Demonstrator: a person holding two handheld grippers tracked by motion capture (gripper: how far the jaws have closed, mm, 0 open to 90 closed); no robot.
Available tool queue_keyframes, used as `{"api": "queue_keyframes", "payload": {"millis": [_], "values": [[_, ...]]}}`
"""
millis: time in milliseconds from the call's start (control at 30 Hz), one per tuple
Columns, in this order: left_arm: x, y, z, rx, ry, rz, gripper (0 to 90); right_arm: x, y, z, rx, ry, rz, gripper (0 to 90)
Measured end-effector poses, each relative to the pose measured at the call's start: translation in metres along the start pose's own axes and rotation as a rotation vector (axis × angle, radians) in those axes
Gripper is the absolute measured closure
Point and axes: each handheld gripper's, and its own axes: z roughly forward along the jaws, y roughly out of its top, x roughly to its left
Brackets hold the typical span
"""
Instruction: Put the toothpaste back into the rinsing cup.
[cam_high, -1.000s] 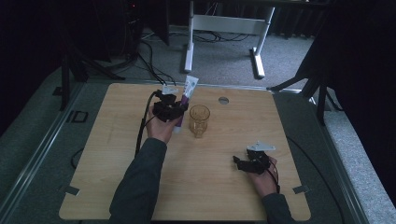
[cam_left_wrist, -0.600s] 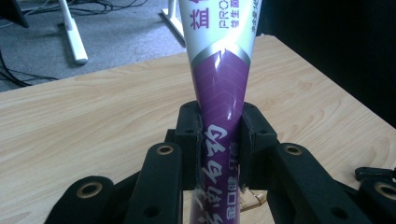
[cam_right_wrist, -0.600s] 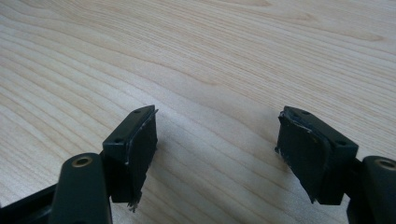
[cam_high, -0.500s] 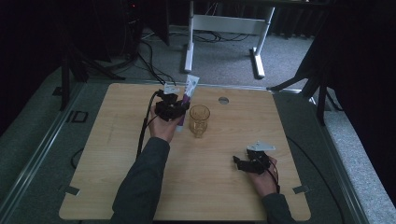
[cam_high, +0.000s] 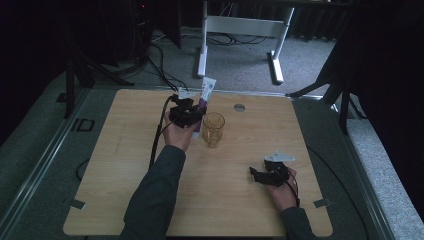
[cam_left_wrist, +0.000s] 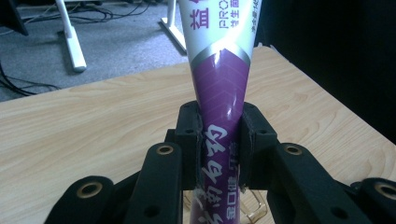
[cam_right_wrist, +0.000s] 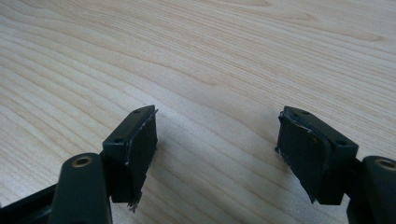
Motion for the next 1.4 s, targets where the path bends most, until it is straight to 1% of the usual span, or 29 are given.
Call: {"api": "queue_keyframes", "payload": {"millis": [67,167,267,333,400,500,667,800,867,967,1133,1233,1267,1400], "values": [[-0.001,0.003,0.000,-0.004,-0.002,0.003,72.8,0.000,0.000,0.000,0.000,0.000,0.000,28.2],[-0.001,0.005,0.000,-0.016,-0.011,-0.007,72.8,0.000,0.000,0.000,-0.001,0.000,0.000,28.2],[-0.002,0.007,0.001,-0.015,-0.006,-0.003,72.8,0.000,0.000,0.000,-0.001,-0.001,-0.001,28.3],[-0.003,0.008,0.002,-0.020,-0.010,-0.005,72.8,0.000,0.000,0.000,-0.001,-0.001,-0.001,28.3],[-0.003,0.009,0.002,-0.025,-0.009,0.005,72.8,0.000,0.000,0.000,-0.001,-0.001,-0.001,28.3],[-0.004,0.010,0.004,-0.026,-0.014,0.008,72.8,0.000,0.000,0.000,-0.001,-0.001,-0.002,28.3],[-0.006,0.013,0.007,-0.034,-0.032,-0.021,72.7,0.000,0.000,0.000,-0.001,-0.001,-0.001,28.3],[-0.008,0.016,0.010,-0.053,-0.040,-0.020,72.7,0.000,0.000,0.000,-0.001,-0.001,-0.001,28.3],[-0.007,0.016,0.012,-0.058,-0.033,-0.033,72.7,0.000,0.000,0.000,0.000,-0.001,-0.001,28.3],[-0.006,0.015,0.016,-0.062,-0.039,-0.065,72.6,0.000,0.000,0.000,-0.001,-0.001,-0.002,28.2],[-0.004,0.015,0.020,-0.069,-0.046,-0.086,72.6,0.000,0.000,0.000,-0.001,-0.001,-0.003,28.2],[-0.003,0.016,0.021,-0.071,-0.047,-0.089,72.5,0.000,0.000,0.000,-0.001,-0.001,-0.002,28.2],[-0.004,0.016,0.022,-0.077,-0.054,-0.102,72.5,0.000,0.000,0.000,-0.001,-0.001,-0.003,28.2],[-0.006,0.019,0.024,-0.074,-0.039,-0.088,72.4,0.000,0.000,0.000,-0.001,-0.001,-0.003,28.2]]}}
